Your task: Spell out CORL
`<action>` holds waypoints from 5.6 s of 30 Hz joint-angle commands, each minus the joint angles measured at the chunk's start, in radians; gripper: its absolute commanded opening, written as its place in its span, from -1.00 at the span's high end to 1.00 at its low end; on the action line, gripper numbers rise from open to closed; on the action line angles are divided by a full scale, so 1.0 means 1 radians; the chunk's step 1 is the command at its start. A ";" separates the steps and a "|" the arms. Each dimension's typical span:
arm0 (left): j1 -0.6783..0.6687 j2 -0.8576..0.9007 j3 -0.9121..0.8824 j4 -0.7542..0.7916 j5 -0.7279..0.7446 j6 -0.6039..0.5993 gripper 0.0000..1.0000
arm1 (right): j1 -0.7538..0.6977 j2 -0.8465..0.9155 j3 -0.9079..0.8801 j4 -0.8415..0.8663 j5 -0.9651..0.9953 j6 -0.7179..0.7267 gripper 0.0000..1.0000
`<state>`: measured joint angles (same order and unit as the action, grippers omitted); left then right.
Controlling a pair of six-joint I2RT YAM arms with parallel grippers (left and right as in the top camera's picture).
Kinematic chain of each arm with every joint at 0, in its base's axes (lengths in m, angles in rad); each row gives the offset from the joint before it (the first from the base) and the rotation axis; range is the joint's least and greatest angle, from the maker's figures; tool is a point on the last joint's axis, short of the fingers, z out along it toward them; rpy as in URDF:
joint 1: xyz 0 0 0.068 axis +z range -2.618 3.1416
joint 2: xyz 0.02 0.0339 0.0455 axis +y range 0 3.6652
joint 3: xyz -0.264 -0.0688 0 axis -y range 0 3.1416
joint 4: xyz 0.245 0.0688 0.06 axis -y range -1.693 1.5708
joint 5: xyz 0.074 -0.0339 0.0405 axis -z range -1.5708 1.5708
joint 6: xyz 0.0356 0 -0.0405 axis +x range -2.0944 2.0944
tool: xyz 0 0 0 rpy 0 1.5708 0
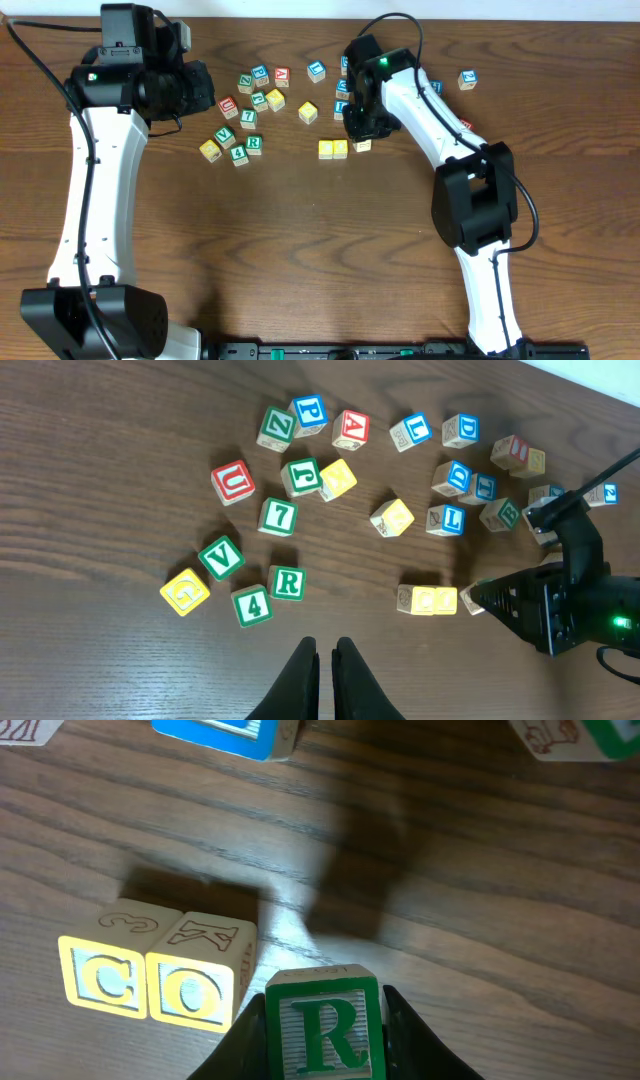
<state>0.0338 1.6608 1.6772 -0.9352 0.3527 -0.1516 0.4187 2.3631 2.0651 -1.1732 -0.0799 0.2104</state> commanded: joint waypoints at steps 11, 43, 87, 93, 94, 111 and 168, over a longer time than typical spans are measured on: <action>0.000 -0.015 0.011 0.001 -0.008 0.021 0.85 | 0.028 -0.001 -0.051 0.027 0.021 0.048 0.49; 0.000 -0.015 0.011 0.002 -0.008 0.021 0.85 | -0.002 -0.001 0.133 -0.172 0.014 0.016 0.19; 0.000 -0.015 0.011 0.002 -0.008 0.021 0.84 | 0.048 -0.001 -0.207 0.030 0.029 0.021 0.95; 0.000 -0.015 0.011 0.002 -0.008 0.021 0.84 | 0.047 -0.001 -0.206 0.055 0.029 0.020 0.98; 0.000 -0.015 0.011 0.002 -0.008 0.021 0.84 | 0.047 -0.001 -0.206 0.053 0.027 0.014 0.98; 0.000 -0.015 0.011 0.006 -0.008 0.021 0.84 | 0.048 -0.002 -0.138 -0.015 -0.069 -0.063 0.98; 0.000 -0.015 0.011 0.010 -0.007 0.021 0.84 | -0.007 -0.136 -0.294 0.224 -0.061 0.043 0.98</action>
<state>0.0338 1.6608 1.6772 -0.9264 0.3527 -0.1513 0.4168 2.2379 1.7714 -0.9535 -0.1349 0.2558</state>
